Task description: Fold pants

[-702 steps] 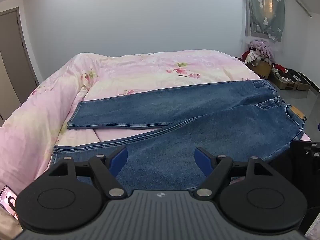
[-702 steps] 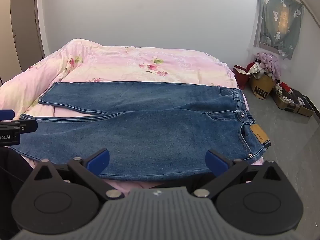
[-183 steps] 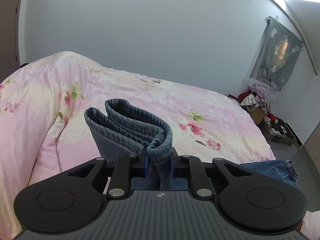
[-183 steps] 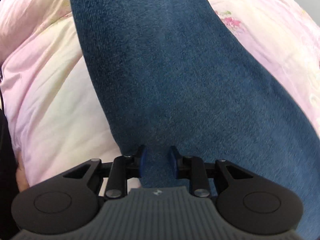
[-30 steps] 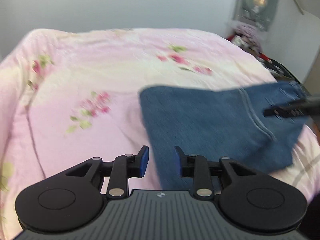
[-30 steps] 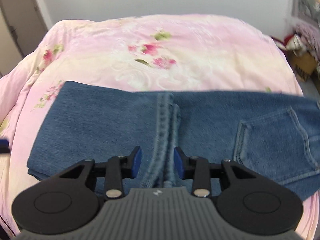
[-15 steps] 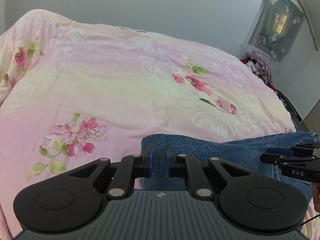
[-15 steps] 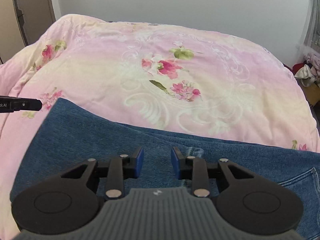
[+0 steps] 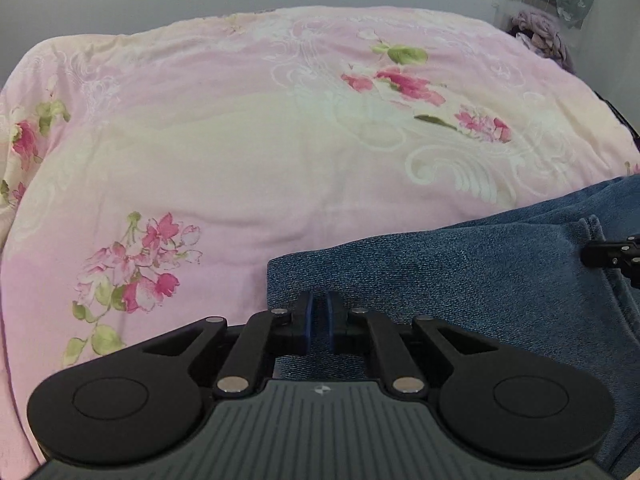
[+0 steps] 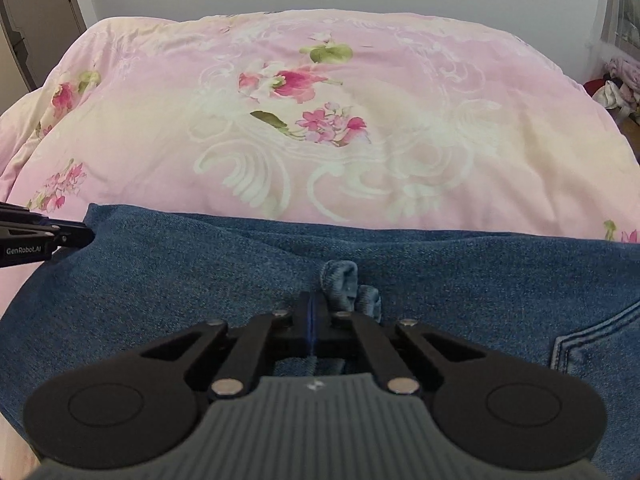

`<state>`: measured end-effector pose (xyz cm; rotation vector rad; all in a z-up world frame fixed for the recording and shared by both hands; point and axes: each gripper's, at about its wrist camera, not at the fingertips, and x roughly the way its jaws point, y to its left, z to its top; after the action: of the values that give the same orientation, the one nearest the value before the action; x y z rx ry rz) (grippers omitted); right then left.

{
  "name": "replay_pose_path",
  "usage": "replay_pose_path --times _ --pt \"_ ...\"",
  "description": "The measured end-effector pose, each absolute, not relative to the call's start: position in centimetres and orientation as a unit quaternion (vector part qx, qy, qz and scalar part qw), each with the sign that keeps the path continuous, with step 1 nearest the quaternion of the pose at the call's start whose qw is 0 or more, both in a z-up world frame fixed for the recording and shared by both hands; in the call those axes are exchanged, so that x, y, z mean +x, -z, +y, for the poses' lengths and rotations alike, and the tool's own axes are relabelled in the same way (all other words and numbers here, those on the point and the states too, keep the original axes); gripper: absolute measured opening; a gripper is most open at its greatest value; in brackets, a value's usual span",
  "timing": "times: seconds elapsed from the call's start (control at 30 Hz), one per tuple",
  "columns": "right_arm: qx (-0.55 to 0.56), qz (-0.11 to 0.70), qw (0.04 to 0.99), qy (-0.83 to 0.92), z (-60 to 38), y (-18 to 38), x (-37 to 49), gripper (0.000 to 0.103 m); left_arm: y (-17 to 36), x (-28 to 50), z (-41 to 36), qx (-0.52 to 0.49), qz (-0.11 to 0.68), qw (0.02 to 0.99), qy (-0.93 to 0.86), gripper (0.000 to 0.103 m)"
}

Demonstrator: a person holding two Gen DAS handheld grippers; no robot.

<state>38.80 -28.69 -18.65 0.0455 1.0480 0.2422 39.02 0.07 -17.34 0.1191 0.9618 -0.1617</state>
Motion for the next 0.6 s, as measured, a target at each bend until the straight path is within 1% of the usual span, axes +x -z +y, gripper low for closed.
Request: replay_pose_path --times 0.03,0.1,0.13,0.2,0.3,0.37,0.4,0.43,0.53,0.6 --pt "0.029 0.496 0.86 -0.119 -28.8 17.8 38.2 0.001 16.6 38.2 0.4 0.055 0.455 0.885 0.08 0.009" --pt "0.031 0.483 0.865 -0.133 -28.6 16.2 36.4 0.009 15.2 35.9 0.7 0.05 0.441 0.891 0.097 0.009" --pt "0.023 0.481 0.865 -0.141 -28.3 15.5 35.4 0.011 14.9 34.8 0.7 0.047 0.438 0.891 0.106 0.009" --pt "0.009 0.481 0.864 -0.151 -27.7 14.8 33.3 0.011 14.5 32.5 0.6 0.042 0.434 0.892 0.118 0.009" --pt "-0.006 0.492 0.857 -0.152 -27.1 15.2 30.9 0.011 15.4 30.3 0.7 0.039 0.445 0.888 0.11 0.009" --pt "-0.019 0.51 0.848 -0.141 -27.2 16.5 29.9 0.011 16.8 29.6 0.8 0.04 0.456 0.883 0.104 0.009" --pt "-0.018 0.51 0.849 -0.14 -27.5 17.0 29.5 0.008 17.4 29.2 0.8 0.039 0.458 0.882 0.105 0.009" --pt "-0.016 0.507 0.851 -0.136 -27.9 17.5 29.1 0.001 18.0 29.0 0.9 0.037 0.463 0.879 0.107 0.008" --pt "0.02 0.51 0.852 -0.119 -29.0 18.5 29.0 0.0 20.4 28.4 0.9 0.032 0.473 0.875 0.104 0.008" --pt "0.041 0.513 0.85 -0.112 -29.5 19.2 28.9 0.0 21.1 28.2 0.4 0.048 0.469 0.876 0.098 0.008"
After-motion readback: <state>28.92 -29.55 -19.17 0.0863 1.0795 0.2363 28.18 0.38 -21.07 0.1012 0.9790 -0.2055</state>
